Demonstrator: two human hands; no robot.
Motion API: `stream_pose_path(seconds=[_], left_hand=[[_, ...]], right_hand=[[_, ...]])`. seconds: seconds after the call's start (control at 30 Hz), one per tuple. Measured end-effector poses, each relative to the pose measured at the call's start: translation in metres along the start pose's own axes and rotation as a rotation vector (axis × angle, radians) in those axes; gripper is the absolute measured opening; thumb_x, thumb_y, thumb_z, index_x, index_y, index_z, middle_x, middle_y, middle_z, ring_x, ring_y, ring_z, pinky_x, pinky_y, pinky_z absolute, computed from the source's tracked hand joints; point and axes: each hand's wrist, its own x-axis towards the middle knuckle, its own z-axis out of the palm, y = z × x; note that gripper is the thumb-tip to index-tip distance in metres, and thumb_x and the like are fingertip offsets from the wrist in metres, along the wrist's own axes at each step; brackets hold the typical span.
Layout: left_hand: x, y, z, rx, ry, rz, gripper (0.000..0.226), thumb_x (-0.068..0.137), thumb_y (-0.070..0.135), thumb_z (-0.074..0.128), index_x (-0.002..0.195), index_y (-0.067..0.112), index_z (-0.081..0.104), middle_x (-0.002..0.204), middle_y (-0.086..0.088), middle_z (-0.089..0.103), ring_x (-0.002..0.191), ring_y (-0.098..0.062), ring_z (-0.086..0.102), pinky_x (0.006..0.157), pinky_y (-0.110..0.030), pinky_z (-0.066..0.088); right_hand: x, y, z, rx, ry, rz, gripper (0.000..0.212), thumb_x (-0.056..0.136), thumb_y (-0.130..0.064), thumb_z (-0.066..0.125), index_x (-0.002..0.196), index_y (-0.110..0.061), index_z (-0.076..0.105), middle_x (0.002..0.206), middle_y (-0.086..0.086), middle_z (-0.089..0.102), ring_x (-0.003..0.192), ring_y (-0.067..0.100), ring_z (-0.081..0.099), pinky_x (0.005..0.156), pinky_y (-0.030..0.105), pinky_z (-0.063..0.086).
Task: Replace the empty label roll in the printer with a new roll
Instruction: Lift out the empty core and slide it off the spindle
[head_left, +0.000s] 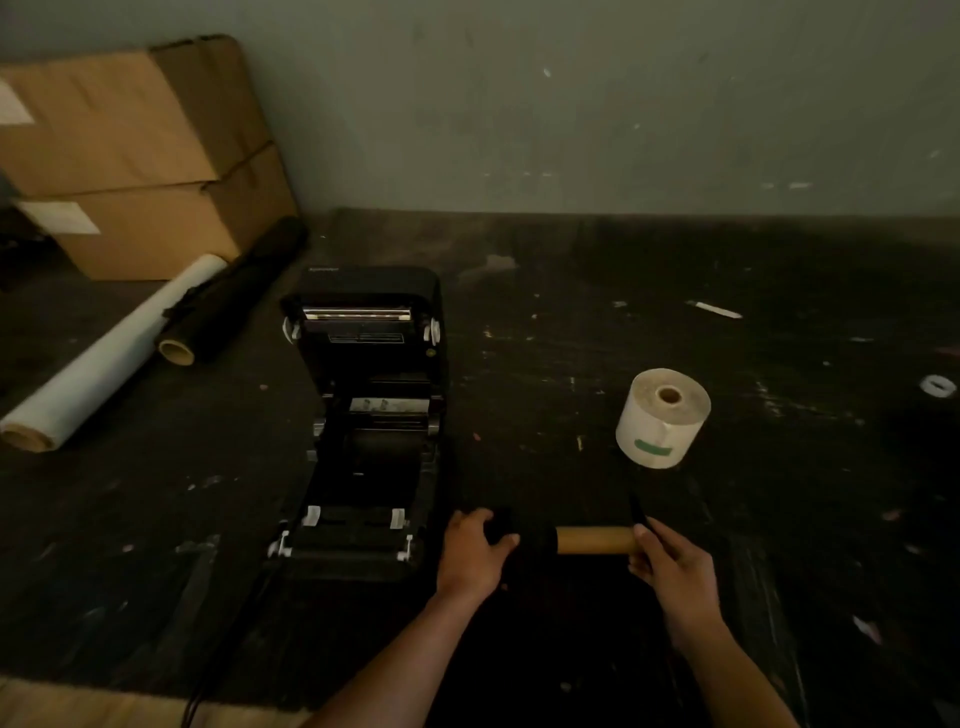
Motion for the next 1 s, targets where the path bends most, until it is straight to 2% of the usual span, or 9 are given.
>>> stream_pose_path(seconds=[0.17, 0.23, 0.3, 0.33, 0.4, 0.47, 0.67, 0.83, 1.0], left_hand=[[0.001, 0.013, -0.008, -0.037, 0.018, 0.062, 0.061, 0.085, 0.057, 0.057, 0.130, 0.017, 0.055, 0.133, -0.005, 0.051, 0.121, -0.020, 0.051, 0.102, -0.031, 0.042], [-0.001, 0.025, -0.015, -0.177, -0.159, 0.042, 0.056, 0.085, 0.058, 0.055, 0.130, 0.024, 0.055, 0.125, 0.000, 0.058, 0.110, -0.013, 0.057, 0.096, -0.029, 0.047], [-0.005, 0.038, -0.018, -0.373, -0.434, -0.071, 0.035, 0.090, 0.051, 0.053, 0.119, 0.030, 0.057, 0.112, 0.003, 0.062, 0.094, -0.010, 0.065, 0.083, -0.026, 0.054], [-0.007, 0.041, -0.017, -0.433, -0.483, -0.104, 0.023, 0.094, 0.046, 0.049, 0.110, 0.032, 0.059, 0.105, 0.002, 0.064, 0.083, -0.008, 0.067, 0.075, -0.023, 0.055], [-0.009, 0.045, -0.013, -0.483, -0.444, -0.121, 0.017, 0.098, 0.039, 0.043, 0.101, 0.031, 0.058, 0.091, 0.000, 0.064, 0.066, -0.007, 0.065, 0.061, -0.021, 0.054], [-0.009, 0.047, -0.009, -0.513, -0.396, -0.126, 0.021, 0.100, 0.038, 0.040, 0.102, 0.028, 0.058, 0.086, -0.002, 0.062, 0.062, -0.008, 0.062, 0.057, -0.022, 0.051], [-0.013, 0.053, -0.005, -0.609, -0.381, -0.136, 0.025, 0.100, 0.037, 0.038, 0.113, 0.026, 0.056, 0.089, -0.003, 0.059, 0.066, -0.010, 0.058, 0.059, -0.024, 0.050], [-0.020, 0.058, -0.001, -0.599, -0.382, -0.111, 0.027, 0.102, 0.035, 0.035, 0.119, 0.024, 0.053, 0.089, -0.003, 0.057, 0.068, -0.010, 0.056, 0.061, -0.023, 0.049], [-0.030, 0.058, 0.000, -0.556, -0.407, -0.070, 0.025, 0.101, 0.035, 0.038, 0.115, 0.023, 0.056, 0.092, -0.003, 0.057, 0.071, -0.010, 0.055, 0.065, -0.024, 0.048]], right_hand=[[0.006, -0.013, 0.002, 0.013, -0.048, 0.001, 0.043, 0.090, -0.015, 0.058, 0.132, -0.010, 0.052, 0.106, 0.011, 0.062, 0.092, 0.026, 0.063, 0.091, 0.044, 0.052], [0.007, -0.019, 0.005, 0.011, -0.083, -0.004, 0.042, 0.090, -0.015, 0.058, 0.131, -0.012, 0.053, 0.104, 0.011, 0.062, 0.090, 0.025, 0.064, 0.089, 0.044, 0.053], [0.006, -0.024, 0.010, -0.006, -0.103, -0.035, 0.041, 0.089, -0.015, 0.059, 0.130, -0.013, 0.053, 0.103, 0.009, 0.063, 0.089, 0.025, 0.065, 0.087, 0.043, 0.054], [0.005, -0.027, 0.012, -0.025, -0.106, -0.059, 0.041, 0.089, -0.017, 0.059, 0.130, -0.015, 0.054, 0.102, 0.008, 0.063, 0.089, 0.025, 0.065, 0.086, 0.042, 0.055], [0.003, -0.031, 0.015, -0.088, -0.109, -0.124, 0.040, 0.089, -0.021, 0.060, 0.129, -0.018, 0.055, 0.102, 0.002, 0.063, 0.089, 0.022, 0.066, 0.083, 0.039, 0.055], [0.000, -0.037, 0.015, -0.141, -0.119, -0.194, 0.039, 0.091, -0.027, 0.057, 0.129, -0.021, 0.054, 0.103, -0.004, 0.062, 0.090, 0.017, 0.065, 0.083, 0.036, 0.054], [-0.006, -0.052, 0.007, -0.100, -0.156, -0.218, 0.034, 0.097, -0.021, 0.046, 0.130, -0.020, 0.052, 0.121, 0.004, 0.056, 0.108, 0.020, 0.058, 0.093, 0.038, 0.049], [-0.009, -0.062, 0.000, -0.025, -0.236, -0.157, 0.014, 0.094, -0.020, 0.051, 0.101, -0.025, 0.062, 0.111, 0.006, 0.061, 0.107, 0.020, 0.058, 0.101, 0.043, 0.045], [-0.012, -0.069, 0.003, -0.057, -0.269, -0.175, 0.010, 0.092, -0.022, 0.054, 0.095, -0.021, 0.063, 0.109, 0.009, 0.061, 0.105, 0.022, 0.058, 0.101, 0.045, 0.044]])
